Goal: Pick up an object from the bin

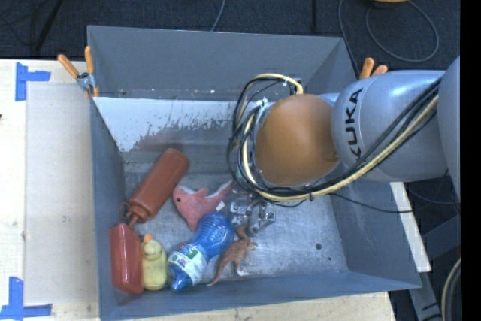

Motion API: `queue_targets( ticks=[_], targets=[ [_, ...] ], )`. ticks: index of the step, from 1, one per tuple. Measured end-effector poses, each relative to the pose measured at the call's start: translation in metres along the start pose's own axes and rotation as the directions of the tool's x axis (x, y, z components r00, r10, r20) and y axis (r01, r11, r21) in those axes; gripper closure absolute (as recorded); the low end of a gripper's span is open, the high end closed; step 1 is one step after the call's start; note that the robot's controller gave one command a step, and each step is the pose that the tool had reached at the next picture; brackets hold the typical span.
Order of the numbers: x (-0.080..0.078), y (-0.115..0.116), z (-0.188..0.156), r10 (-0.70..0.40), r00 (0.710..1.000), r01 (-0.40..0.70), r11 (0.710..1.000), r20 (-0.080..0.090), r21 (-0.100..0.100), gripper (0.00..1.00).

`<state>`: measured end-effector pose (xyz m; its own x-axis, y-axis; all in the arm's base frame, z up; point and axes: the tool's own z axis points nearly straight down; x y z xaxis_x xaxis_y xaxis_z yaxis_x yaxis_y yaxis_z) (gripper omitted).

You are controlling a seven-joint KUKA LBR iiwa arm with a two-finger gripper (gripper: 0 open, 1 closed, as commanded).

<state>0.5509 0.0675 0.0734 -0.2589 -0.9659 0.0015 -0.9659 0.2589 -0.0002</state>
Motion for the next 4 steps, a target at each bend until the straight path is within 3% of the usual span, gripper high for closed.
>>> queue_targets(
  ticks=[2,4],
  targets=[
    [0.0,0.001,-0.003,0.001,1.0,-0.001,1.0,0.0,0.0,1.0],
    [0.0,0.002,-0.038,0.002,1.0,-0.002,1.0,0.001,-0.004,1.0]
  ],
)
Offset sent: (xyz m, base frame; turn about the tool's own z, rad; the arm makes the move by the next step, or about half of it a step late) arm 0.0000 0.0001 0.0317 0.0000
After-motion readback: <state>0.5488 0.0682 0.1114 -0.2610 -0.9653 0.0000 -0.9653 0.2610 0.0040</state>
